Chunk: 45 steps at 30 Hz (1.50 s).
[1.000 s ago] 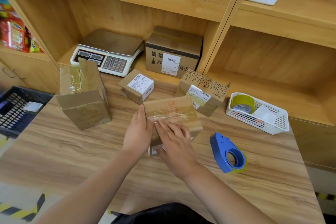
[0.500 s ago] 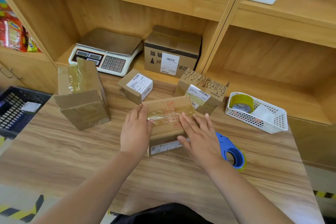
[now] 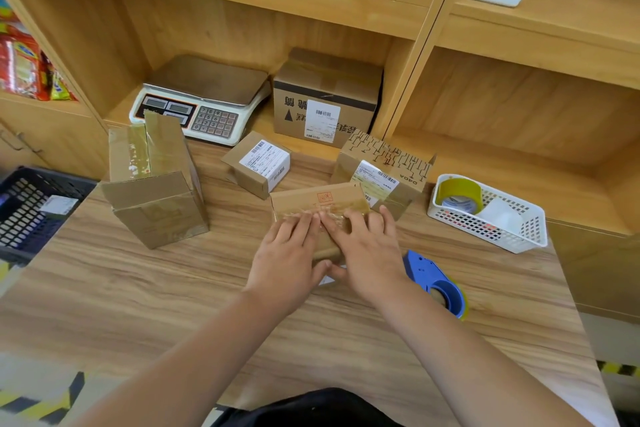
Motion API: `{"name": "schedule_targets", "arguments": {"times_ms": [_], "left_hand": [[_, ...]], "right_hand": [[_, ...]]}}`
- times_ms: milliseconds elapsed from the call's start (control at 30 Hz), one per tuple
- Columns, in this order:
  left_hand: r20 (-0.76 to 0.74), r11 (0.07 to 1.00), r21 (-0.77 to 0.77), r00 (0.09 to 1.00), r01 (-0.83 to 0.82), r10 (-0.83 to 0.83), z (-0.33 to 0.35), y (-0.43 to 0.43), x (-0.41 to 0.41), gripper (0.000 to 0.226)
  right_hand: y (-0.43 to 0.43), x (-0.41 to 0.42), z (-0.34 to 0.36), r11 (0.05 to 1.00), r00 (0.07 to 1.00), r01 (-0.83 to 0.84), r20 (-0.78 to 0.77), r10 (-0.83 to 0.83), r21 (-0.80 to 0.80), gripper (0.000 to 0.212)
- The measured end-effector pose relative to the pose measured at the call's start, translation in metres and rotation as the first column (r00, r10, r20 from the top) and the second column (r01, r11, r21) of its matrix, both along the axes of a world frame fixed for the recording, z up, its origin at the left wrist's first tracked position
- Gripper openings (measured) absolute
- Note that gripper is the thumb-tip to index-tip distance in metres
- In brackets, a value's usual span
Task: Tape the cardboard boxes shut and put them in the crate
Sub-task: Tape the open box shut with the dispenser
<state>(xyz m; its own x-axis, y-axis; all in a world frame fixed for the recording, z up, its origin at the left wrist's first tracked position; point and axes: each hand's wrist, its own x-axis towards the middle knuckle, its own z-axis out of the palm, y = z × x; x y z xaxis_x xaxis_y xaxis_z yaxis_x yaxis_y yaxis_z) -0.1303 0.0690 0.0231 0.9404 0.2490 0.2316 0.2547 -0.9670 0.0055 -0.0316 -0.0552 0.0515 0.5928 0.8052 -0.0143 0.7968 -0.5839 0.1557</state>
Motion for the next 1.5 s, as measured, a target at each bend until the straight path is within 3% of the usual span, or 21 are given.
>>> {"name": "schedule_targets", "arguments": {"times_ms": [167, 400, 667, 800, 1000, 1267, 1500], "left_hand": [[0.044, 0.999, 0.035, 0.998, 0.032, -0.033, -0.001, 0.006, 0.001, 0.073], [0.039, 0.996, 0.082, 0.999, -0.021, 0.017, 0.002, 0.008, 0.010, 0.084], [0.036, 0.993, 0.117, 0.999, -0.020, 0.016, 0.003, 0.009, 0.017, 0.089], [0.053, 0.998, 0.056, 0.998, -0.026, 0.023, -0.001, 0.008, 0.012, 0.085], [-0.049, 0.999, -0.038, 0.999, -0.008, 0.006, 0.001, 0.017, 0.001, 0.083], [-0.141, 0.992, -0.117, 0.989, -0.058, 0.041, 0.002, 0.015, -0.007, 0.084], [-0.252, 0.998, -0.034, 0.966, -0.062, 0.051, 0.003, 0.015, -0.001, 0.089]], "right_hand": [[-0.001, 0.000, -0.012, 0.996, 0.996, 0.009, 0.092, -0.017, 0.085, 0.085], [0.002, 0.003, -0.012, 0.992, 0.997, 0.043, 0.062, -0.051, 0.120, 0.091], [0.008, 0.009, 0.007, 1.000, 0.999, 0.021, -0.028, -0.021, -0.007, 0.095], [0.003, 0.010, -0.002, 1.000, 0.999, 0.025, 0.044, -0.025, 0.014, 0.098], [-0.007, 0.020, -0.012, 0.990, 0.991, 0.133, 0.019, -0.134, 0.046, 0.108], [-0.016, 0.024, -0.003, 0.991, 0.990, 0.134, -0.047, -0.134, -0.011, 0.118], [-0.012, 0.023, 0.002, 0.986, 0.993, 0.117, 0.000, -0.117, -0.119, 0.115]]}}
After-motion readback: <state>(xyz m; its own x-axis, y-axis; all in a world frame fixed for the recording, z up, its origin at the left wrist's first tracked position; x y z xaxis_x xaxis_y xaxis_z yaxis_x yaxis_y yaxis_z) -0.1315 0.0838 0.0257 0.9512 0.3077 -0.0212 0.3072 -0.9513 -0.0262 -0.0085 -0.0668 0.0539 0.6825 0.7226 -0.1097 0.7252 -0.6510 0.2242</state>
